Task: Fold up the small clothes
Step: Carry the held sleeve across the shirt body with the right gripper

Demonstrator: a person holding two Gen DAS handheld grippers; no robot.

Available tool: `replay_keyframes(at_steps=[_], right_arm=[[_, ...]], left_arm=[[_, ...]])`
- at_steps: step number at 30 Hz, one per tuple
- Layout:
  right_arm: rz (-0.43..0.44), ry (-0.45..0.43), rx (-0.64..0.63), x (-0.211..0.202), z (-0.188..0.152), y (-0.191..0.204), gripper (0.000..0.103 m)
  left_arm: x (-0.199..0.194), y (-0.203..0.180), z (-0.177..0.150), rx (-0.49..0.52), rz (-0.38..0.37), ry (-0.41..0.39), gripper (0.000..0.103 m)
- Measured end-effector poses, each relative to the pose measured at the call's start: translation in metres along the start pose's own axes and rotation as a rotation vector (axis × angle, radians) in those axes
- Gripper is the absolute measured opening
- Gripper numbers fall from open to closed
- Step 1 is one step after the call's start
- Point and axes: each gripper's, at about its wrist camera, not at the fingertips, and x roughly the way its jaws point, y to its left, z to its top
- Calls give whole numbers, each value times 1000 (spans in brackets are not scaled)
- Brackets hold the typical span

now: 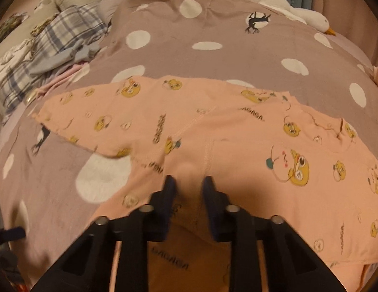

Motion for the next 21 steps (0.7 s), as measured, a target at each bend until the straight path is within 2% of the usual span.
replay_keyframes(at_steps=[4, 7, 9, 15, 17, 21], right_arm=[[43, -32, 48, -6, -1, -12, 8], [91, -146, 121, -30, 4, -22, 8], [83, -179, 126, -38, 10, -23, 8], [55, -25, 110, 4, 14, -13, 9], [66, -34, 118, 3, 12, -11, 9], [135, -98, 187, -15, 7, -23, 16]], left_arm=[[0, 1, 2, -1, -7, 2, 103], [1, 2, 3, -2, -9, 3, 103], [1, 2, 4, -2, -6, 5, 103], [-2, 4, 8, -8, -2, 1, 103], [-4, 7, 12, -16, -9, 0, 103], [-14, 19, 24, -66, -37, -48, 103]])
